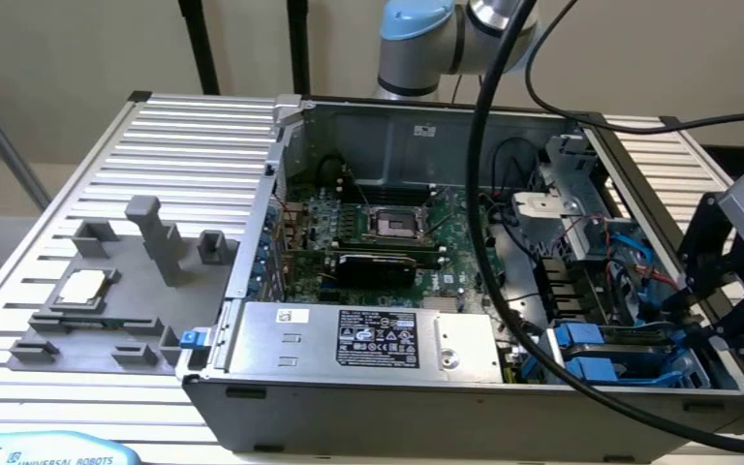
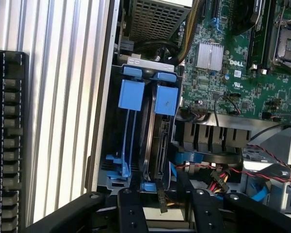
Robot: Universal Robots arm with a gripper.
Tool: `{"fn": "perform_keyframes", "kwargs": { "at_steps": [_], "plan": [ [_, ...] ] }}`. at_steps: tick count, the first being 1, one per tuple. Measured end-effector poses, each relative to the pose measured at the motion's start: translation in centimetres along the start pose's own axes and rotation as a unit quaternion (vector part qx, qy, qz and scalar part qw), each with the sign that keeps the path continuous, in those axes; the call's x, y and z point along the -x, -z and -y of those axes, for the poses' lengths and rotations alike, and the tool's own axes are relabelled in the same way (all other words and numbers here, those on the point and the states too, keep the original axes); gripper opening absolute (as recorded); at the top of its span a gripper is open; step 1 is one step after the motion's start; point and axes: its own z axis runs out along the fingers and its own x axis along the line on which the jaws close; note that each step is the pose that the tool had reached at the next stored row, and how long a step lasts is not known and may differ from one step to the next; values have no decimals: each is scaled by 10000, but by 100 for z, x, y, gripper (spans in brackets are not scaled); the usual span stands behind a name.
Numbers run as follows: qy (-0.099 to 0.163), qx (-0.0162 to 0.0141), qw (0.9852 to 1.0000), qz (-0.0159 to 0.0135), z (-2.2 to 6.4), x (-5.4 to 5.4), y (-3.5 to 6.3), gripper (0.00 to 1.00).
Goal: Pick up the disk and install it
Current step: 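Insert the first disk wire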
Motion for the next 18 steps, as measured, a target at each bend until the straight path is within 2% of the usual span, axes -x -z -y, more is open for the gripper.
{"fn": "perform_keyframes", "kwargs": {
  "at_steps": [1, 2, 3, 13, 15, 16, 18],
  "plan": [
    [1, 2, 10000, 0, 0, 0, -1, 35],
    [1, 4, 10000, 0, 0, 0, -3, 35],
    [2, 6, 10000, 1, 0, -1, -6, 28],
    [18, 13, 10000, 1, 1, -4, -29, 28],
    [21, 14, 10000, 0, 0, -4, -30, 26],
    [23, 14, 10000, 0, 0, -5, -32, 19],
    [27, 14, 10000, 1, 1, -5, -34, 19]
  ]
}}
